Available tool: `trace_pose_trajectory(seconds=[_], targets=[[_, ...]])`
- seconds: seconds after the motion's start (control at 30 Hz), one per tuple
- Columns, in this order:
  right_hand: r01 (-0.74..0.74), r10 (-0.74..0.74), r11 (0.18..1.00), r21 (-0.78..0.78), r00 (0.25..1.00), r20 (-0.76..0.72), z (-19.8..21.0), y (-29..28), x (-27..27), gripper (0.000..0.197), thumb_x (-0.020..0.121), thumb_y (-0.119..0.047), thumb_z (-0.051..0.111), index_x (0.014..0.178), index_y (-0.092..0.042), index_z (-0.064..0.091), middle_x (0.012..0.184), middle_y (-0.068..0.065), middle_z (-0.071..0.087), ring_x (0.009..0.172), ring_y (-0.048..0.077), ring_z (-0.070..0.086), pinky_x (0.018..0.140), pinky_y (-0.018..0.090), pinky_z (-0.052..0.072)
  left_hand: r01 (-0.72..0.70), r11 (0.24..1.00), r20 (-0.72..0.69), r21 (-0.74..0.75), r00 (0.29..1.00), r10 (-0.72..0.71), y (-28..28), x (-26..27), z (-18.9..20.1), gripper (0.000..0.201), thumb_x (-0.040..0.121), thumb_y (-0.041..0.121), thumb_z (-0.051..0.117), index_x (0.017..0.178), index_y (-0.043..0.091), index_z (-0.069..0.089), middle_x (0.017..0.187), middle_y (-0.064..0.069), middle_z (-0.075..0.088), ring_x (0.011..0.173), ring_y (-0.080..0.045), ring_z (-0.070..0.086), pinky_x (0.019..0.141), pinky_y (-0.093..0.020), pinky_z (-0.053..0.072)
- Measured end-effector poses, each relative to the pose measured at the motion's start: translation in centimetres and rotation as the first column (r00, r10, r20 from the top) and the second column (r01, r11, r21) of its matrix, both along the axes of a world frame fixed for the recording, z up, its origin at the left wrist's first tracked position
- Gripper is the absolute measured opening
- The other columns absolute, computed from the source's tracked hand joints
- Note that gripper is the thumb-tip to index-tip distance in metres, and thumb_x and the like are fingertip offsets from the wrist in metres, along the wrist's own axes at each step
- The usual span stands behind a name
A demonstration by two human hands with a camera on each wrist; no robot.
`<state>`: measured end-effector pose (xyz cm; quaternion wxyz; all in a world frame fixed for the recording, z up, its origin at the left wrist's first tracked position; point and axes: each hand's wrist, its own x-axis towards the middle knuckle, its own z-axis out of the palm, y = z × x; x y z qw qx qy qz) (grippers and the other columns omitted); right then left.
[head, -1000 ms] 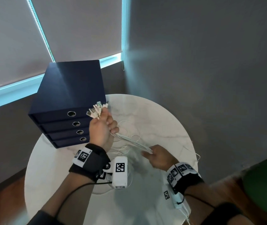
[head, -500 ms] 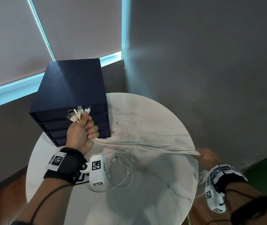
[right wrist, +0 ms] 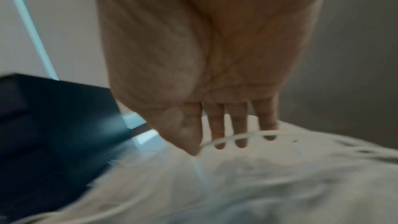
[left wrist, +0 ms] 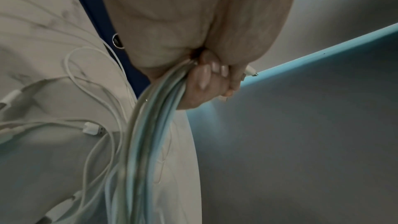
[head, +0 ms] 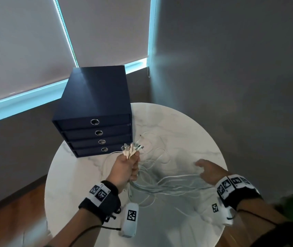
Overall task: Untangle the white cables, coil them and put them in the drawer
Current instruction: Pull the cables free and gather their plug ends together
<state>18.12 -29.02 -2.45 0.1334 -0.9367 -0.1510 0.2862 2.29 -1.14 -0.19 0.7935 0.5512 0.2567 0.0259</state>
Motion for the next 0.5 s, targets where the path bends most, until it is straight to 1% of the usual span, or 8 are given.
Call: trace_pose_trajectory(seconds=[0.03, 0.1, 0.17, 0.2, 0.23, 0.3, 0.4, 0.5], targets=[[0.000, -0.003, 0.978, 0.209, 1.000, 0.015, 0.9, 2.2, -0.7, 0.040, 0.093, -0.014, 0.059, 0.131, -0.023, 0.053, 0.135, 0.001, 0.055, 0.119, 0.018, 0.056, 0.092, 0.021, 0.042, -0.001, 1.000, 0.000, 0.007, 1.000, 0.001, -0.3, 0.2, 0.0, 0.037, 0.103, 0.025, 0.051, 0.068, 0.017, 0.048, 0.058, 0.002, 0.030, 0.043, -0.010, 0.024, 0.039, -0.017, 0.020], [-0.006, -0.011, 0.817, 0.577, 1.000, 0.027, 2.7, 6.7, -2.7, 0.035, 0.092, -0.022, 0.065, 0.126, -0.020, 0.058, 0.123, 0.003, 0.063, 0.109, 0.017, 0.063, 0.088, 0.021, 0.045, 0.008, 1.000, -0.004, 0.009, 1.000, -0.008, -1.1, 0.5, 0.1, 0.036, 0.103, 0.025, 0.051, 0.068, 0.017, 0.047, 0.057, 0.002, 0.030, 0.043, -0.010, 0.024, 0.039, -0.017, 0.021], [-0.002, 0.019, 0.670, 0.742, 1.000, -0.014, 4.4, 10.6, -4.6, 0.038, 0.090, -0.032, 0.067, 0.126, -0.024, 0.058, 0.118, 0.000, 0.065, 0.108, 0.011, 0.064, 0.093, 0.024, 0.049, 0.029, 0.999, -0.006, 0.017, 1.000, -0.029, -1.8, 0.7, 0.3, 0.036, 0.104, 0.025, 0.051, 0.069, 0.017, 0.047, 0.056, 0.003, 0.029, 0.044, -0.010, 0.023, 0.040, -0.018, 0.020], [-0.003, 0.049, 0.627, 0.779, 0.998, -0.035, 5.0, 12.1, -5.4, 0.044, 0.089, -0.036, 0.068, 0.129, -0.025, 0.056, 0.121, -0.002, 0.064, 0.111, 0.006, 0.062, 0.096, 0.022, 0.048, 0.047, 0.998, 0.001, 0.039, 0.999, -0.047, -2.1, 0.7, 0.6, 0.035, 0.104, 0.023, 0.050, 0.070, 0.016, 0.047, 0.057, 0.002, 0.028, 0.045, -0.010, 0.023, 0.041, -0.019, 0.020], [-0.015, 0.079, 0.613, 0.790, 0.996, -0.043, 5.6, 13.4, -6.1, 0.050, 0.087, -0.040, 0.069, 0.133, -0.027, 0.053, 0.124, -0.006, 0.062, 0.114, 0.002, 0.059, 0.098, 0.020, 0.046, 0.069, 0.995, 0.013, 0.074, 0.997, -0.071, -2.4, 0.7, 0.8, 0.033, 0.105, 0.019, 0.047, 0.072, 0.015, 0.045, 0.058, 0.002, 0.027, 0.046, -0.010, 0.022, 0.042, -0.020, 0.021], [-0.095, 0.114, 0.643, 0.760, 0.993, 0.028, 6.0, 15.1, -6.8, 0.055, 0.084, -0.045, 0.068, 0.135, -0.030, 0.052, 0.126, -0.013, 0.060, 0.114, -0.002, 0.056, 0.099, 0.018, 0.044, 0.114, 0.985, 0.039, 0.133, 0.992, -0.120, -2.6, 0.6, 1.2, 0.031, 0.105, 0.006, 0.038, 0.075, 0.013, 0.042, 0.059, 0.000, 0.027, 0.047, -0.010, 0.024, 0.044, -0.022, 0.025], [-0.195, 0.101, 0.693, 0.694, 0.980, 0.174, 6.0, 16.3, -7.1, 0.042, 0.088, -0.038, 0.066, 0.128, -0.028, 0.059, 0.118, -0.012, 0.060, 0.109, 0.002, 0.057, 0.100, 0.024, 0.044, 0.132, 0.979, 0.049, 0.156, 0.989, -0.141, -2.6, 0.3, 1.5, 0.030, 0.103, 0.000, 0.034, 0.075, 0.008, 0.043, 0.058, -0.005, 0.031, 0.047, -0.014, 0.031, 0.047, -0.027, 0.034], [-0.316, 0.141, 0.703, 0.638, 0.940, 0.310, 5.8, 17.2, -7.5, 0.030, 0.093, -0.033, 0.059, 0.121, -0.024, 0.064, 0.111, -0.008, 0.057, 0.107, 0.008, 0.055, 0.097, 0.026, 0.044, 0.132, 0.968, 0.089, 0.211, 0.984, -0.154, -2.1, 0.4, 0.8, 0.014, 0.093, -0.001, 0.042, 0.083, -0.001, 0.053, 0.061, -0.010, 0.043, 0.051, -0.019, 0.041, 0.053, -0.031, 0.038]])
